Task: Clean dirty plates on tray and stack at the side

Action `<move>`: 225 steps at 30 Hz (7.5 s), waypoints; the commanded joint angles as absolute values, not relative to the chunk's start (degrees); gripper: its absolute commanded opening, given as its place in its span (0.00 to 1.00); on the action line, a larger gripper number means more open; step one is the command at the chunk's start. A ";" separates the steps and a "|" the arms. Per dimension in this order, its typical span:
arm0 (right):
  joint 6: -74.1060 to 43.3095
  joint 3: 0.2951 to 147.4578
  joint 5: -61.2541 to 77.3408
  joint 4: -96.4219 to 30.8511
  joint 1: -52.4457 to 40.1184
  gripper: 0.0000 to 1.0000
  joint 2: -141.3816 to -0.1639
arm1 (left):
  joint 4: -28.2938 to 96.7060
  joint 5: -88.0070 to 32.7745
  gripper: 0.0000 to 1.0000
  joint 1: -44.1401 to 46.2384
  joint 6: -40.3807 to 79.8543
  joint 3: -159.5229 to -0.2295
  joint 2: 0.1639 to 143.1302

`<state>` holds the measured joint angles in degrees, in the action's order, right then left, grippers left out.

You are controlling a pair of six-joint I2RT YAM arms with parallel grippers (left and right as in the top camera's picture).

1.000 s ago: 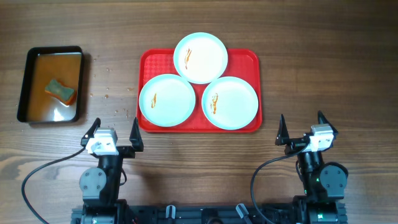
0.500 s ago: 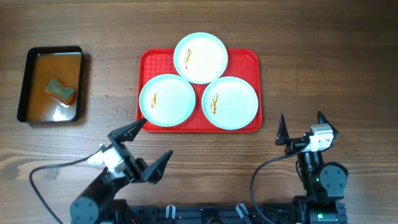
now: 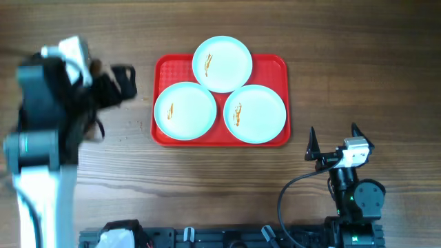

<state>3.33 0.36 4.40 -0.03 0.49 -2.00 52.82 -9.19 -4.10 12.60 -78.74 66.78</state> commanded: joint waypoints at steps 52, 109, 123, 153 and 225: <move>4.10 0.30 3.81 0.10 0.78 1.00 -1.74 | 54.19 5.41 0.66 -30.13 31.83 -107.46 135.02; 4.12 0.30 3.84 0.10 0.78 1.00 -1.74 | 50.78 3.55 0.04 -28.91 37.74 -102.45 129.93; 4.10 0.30 3.81 0.10 0.78 1.00 -1.74 | 56.55 -8.25 0.74 -26.44 37.80 -99.92 127.31; 4.12 0.30 3.84 0.10 0.78 1.00 -1.74 | 51.70 -4.86 0.55 -27.22 38.00 -98.85 127.28; 4.12 0.30 3.81 0.12 0.78 1.00 -1.74 | 28.42 -37.65 0.04 -37.78 28.71 -84.51 104.07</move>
